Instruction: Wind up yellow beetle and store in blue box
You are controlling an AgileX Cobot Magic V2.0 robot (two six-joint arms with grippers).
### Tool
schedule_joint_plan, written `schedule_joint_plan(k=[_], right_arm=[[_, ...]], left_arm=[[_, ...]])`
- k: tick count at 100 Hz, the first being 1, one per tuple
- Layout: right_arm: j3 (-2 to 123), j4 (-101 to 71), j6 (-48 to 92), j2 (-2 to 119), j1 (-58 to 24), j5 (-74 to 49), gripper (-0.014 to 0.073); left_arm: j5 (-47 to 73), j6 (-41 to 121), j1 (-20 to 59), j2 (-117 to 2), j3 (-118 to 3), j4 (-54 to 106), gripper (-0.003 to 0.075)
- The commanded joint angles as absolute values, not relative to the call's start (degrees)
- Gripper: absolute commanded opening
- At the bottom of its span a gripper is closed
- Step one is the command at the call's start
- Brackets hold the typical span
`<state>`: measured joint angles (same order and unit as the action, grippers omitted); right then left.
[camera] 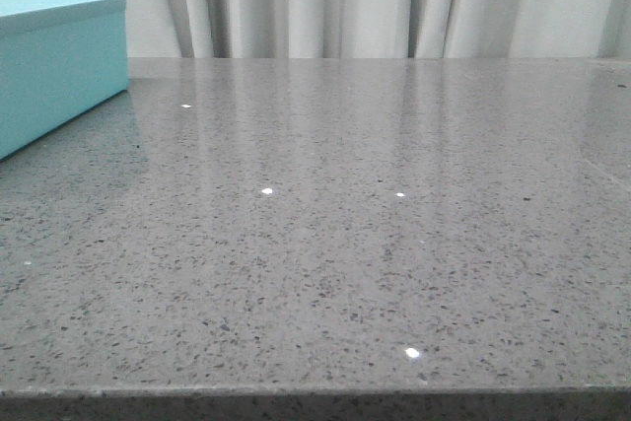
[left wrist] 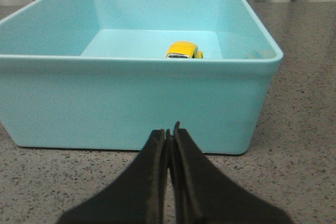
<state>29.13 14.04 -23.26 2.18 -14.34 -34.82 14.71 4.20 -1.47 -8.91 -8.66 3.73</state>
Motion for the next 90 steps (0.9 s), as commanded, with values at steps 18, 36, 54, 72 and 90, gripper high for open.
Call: schedule_joint_plan(k=[18,36,54,72,90], right_arm=[[30.22,15.53,-22.65,2.94,-14.3,-30.08,-0.0067],[30.22,15.53,-22.65,2.94,-14.3,-30.08,-0.0067],[30.23,15.53,-22.65,3.03,-14.3,-30.03,-0.0067],[30.23,15.53,-22.65,3.03,-14.3,-30.03,-0.0067],[30.23,15.53,-22.65,3.03,-14.3,-30.03,-0.0067]], left_arm=[[4.29,-6.01,2.62,-2.52,-2.6,-0.99,-0.002],[3.41,-6.02,4.07,1.77,1.72,-1.25,-0.002],[4.17,-5.31,4.07,2.02,2.21,-1.33,-0.002],[4.8,-3.08,4.07,2.02,2.21,-0.76,-0.002],[5.18,-3.08,4.07,2.02,2.21,1.01,-0.002]])
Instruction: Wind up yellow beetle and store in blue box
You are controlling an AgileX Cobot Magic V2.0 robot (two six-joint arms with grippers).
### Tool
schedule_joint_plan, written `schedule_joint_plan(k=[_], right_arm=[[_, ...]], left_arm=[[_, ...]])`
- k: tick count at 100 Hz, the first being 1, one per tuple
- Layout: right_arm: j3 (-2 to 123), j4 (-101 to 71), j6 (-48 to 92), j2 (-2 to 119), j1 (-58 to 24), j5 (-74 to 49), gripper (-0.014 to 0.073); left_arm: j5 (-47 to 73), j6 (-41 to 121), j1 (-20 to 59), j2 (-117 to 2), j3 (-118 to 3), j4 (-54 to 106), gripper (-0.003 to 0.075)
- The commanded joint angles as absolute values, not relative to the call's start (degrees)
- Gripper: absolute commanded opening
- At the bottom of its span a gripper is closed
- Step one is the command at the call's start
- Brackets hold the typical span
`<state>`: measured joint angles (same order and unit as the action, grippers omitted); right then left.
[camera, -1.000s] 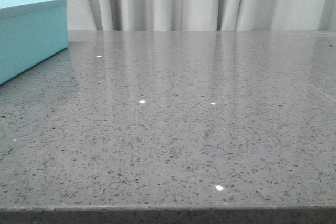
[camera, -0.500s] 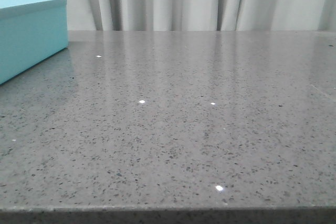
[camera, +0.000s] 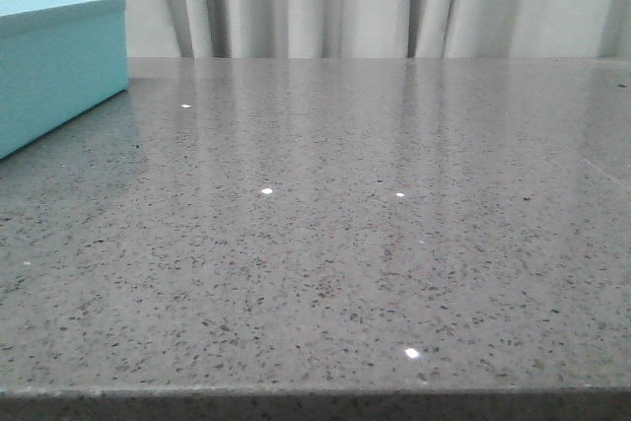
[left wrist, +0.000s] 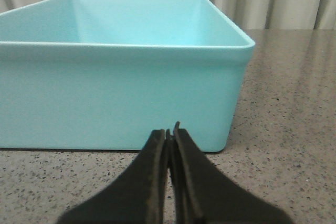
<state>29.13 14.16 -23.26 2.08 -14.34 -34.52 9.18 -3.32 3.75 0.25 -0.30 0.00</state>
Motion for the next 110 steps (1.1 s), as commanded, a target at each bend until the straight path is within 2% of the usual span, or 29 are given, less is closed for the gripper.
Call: schedule_joint_plan(k=[1,85,110], right_arm=[[30.23,15.53,-22.65,3.03,-14.3,-30.03,-0.0067],[29.34,15.53,-22.65,3.03,-14.3,-29.95,-0.0067],[23.03,15.73,-22.65,3.03,-13.93,-23.37,-0.0067]], left_arm=[[5.18,-3.08,4.07,2.02,2.21,1.01,-0.002],[5.18,-3.08,4.07,2.02,2.21,1.01,-0.002],[5.18,-3.08,4.07,2.02,2.21,1.01,-0.002]])
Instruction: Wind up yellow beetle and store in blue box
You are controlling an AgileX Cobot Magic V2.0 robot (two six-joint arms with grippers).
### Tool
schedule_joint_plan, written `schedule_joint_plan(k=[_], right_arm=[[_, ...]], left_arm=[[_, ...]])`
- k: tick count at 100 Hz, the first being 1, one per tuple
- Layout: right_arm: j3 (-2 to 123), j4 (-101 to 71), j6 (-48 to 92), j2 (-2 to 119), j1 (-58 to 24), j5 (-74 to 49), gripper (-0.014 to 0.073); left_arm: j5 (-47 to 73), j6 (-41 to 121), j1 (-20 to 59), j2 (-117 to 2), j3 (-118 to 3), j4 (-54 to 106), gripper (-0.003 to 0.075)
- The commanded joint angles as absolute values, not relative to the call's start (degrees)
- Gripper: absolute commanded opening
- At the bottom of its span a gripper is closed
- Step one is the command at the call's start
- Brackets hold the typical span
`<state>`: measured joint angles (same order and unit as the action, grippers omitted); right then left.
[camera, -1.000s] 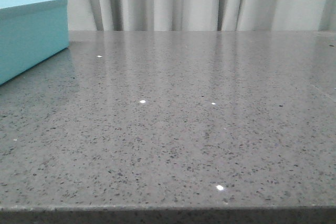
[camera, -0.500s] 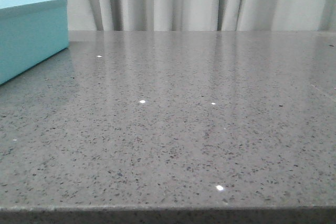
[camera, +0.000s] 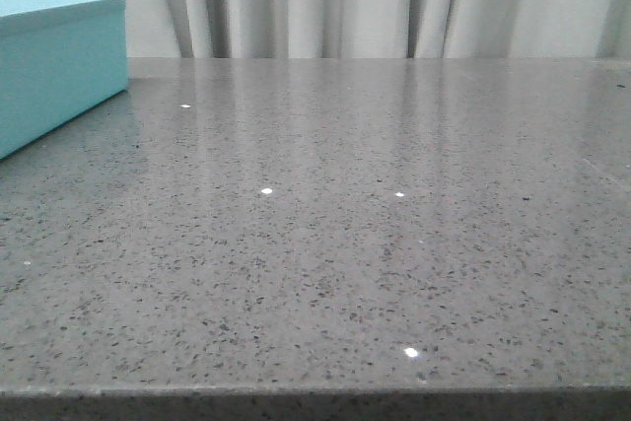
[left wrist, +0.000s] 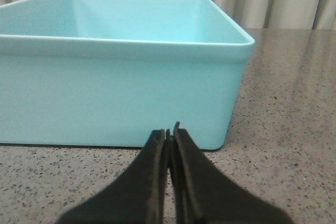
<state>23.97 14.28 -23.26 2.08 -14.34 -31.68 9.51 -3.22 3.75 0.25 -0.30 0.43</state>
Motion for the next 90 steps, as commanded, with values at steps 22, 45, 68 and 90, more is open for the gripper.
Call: schedule_joint_plan(k=[22,45,68,90], right_arm=[[12.58,11.7,-22.27,3.03,-7.88,1.9,-0.0067],[4.96,6.8,-14.59,2.44,-2.27,9.64,-0.0067],[-0.46,3.83,-12.36,-0.55,-2.01,3.61,-0.0067],[-0.52,1.71,-8.66,-1.74,-2.01,-0.95,-0.0067]], left_arm=[[5.18,-3.08,4.07,2.02,2.21,1.01,-0.002],[5.18,-3.08,4.07,2.02,2.21,1.01,-0.002],[5.18,-3.08,4.07,2.02,2.21,1.01,-0.002],[5.18,-3.08,4.07,2.02,2.21,1.01,-0.002]])
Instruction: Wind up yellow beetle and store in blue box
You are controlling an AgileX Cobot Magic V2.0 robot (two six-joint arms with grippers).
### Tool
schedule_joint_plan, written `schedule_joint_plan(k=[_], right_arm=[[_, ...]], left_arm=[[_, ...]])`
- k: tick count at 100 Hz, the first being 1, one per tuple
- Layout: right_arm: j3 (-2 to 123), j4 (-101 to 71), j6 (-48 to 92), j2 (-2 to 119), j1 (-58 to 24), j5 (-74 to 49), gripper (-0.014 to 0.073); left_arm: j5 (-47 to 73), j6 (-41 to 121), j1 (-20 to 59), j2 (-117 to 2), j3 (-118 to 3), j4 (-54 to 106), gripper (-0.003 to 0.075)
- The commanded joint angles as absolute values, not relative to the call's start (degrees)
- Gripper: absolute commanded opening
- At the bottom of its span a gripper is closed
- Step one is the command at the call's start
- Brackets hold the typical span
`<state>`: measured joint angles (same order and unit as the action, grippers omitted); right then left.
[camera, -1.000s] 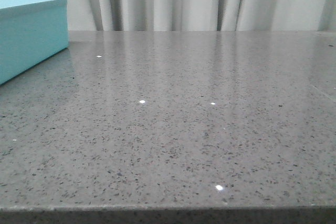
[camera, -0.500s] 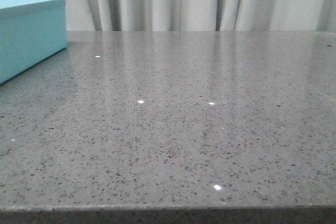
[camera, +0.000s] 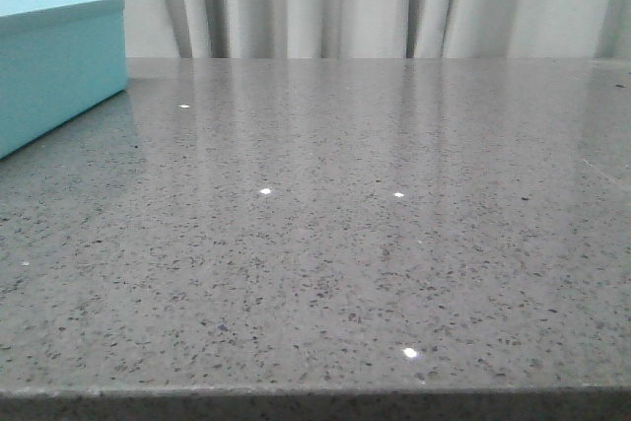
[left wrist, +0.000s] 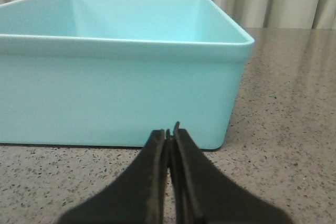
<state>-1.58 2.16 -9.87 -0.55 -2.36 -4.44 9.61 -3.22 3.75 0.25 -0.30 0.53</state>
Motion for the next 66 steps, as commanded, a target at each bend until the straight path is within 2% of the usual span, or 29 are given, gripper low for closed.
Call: schedule_joint_plan(k=[1,66], right_arm=[[-0.52,1.71,-8.66,-1.74,-2.01,-0.86,-0.0067],[-0.52,1.76,-8.66,-1.74,-2.01,0.74,-0.0067]], left_arm=[[5.18,-3.08,4.07,2.02,2.21,1.01,-0.002],[5.18,-3.08,4.07,2.02,2.21,1.01,-0.002]])
